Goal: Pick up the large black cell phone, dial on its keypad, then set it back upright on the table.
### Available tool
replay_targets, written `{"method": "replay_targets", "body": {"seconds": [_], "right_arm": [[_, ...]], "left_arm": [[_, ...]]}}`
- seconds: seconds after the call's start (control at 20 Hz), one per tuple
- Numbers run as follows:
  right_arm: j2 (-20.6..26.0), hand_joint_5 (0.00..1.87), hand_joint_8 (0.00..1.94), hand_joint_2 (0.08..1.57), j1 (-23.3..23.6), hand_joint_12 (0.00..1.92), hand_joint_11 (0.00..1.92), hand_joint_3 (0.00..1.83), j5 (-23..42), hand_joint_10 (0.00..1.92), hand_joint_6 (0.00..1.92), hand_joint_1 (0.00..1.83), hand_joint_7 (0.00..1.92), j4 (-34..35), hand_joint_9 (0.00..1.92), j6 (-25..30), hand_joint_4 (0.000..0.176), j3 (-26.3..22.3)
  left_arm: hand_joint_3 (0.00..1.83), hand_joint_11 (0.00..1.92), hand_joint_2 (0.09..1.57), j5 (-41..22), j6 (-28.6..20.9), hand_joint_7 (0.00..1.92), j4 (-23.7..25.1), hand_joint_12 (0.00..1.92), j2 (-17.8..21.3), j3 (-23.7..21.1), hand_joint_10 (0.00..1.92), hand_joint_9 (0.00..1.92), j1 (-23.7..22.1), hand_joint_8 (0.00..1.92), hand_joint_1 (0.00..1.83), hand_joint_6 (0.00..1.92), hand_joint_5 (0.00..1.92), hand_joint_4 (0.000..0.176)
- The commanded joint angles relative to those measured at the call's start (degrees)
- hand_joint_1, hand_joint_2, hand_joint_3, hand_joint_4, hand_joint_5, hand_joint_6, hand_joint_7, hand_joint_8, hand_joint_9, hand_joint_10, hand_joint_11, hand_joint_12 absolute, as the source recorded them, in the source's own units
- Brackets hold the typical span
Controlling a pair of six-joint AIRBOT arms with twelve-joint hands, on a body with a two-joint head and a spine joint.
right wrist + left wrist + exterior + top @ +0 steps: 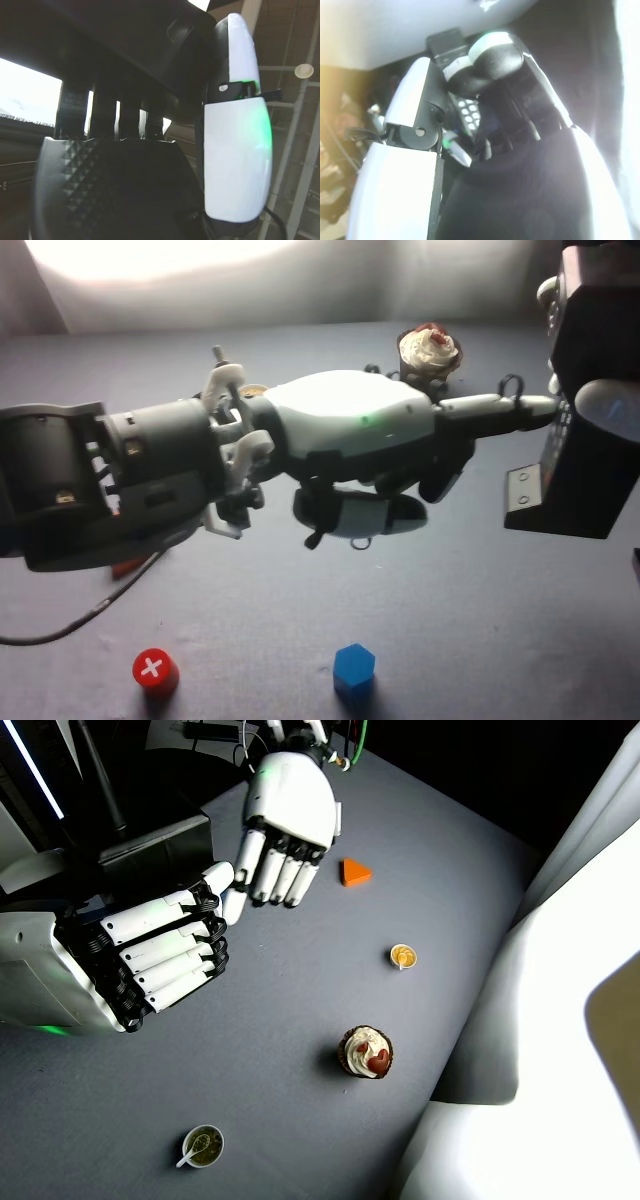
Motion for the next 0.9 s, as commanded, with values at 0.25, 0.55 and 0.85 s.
{"method": "replay_targets", "body": {"seconds": [0.25, 0.55, 0.85], "right_arm": [[1.0, 0.91, 1.39, 1.19, 0.6, 1.27, 0.92, 0.0, 8.2, 1.47, 0.93, 1.35, 0.7, 0.3, 0.79, 1.3, 0.0, 0.3], [1.2, 0.91, 1.37, 1.19, 0.6, 1.24, 0.92, 0.0, 8.2, 1.46, 0.92, 1.35, 0.72, 0.3, 0.8, 0.9, 0.0, 0.1], [2.3, 0.89, 1.45, 1.2, 0.1, 1.28, 0.9, 0.0, 8.8, 1.5, 0.93, 1.35, 0.68, 0.3, 0.76, 0.9, 0.0, 0.0]], "left_arm": [[0.07, 0.88, 1.28, -7.9, -2.1, 0.61, -0.8, 1.92, -0.1, -1.8, 1.92, 0.88, -1.8, 1.66, 1.3, 0.0, 0.0, 0.117], [0.07, 0.9, 1.27, -11.5, -9.6, 0.62, 0.2, 1.92, 10.6, -4.9, 1.92, 0.89, 0.3, 1.65, 1.3, 0.0, 0.0, 0.119], [0.08, 0.82, 1.28, -25.8, -46.7, 0.59, 19.4, 1.92, 16.9, -3.1, 1.92, 0.84, 5.2, 1.68, 1.29, 0.0, 0.0, 0.104]]}}
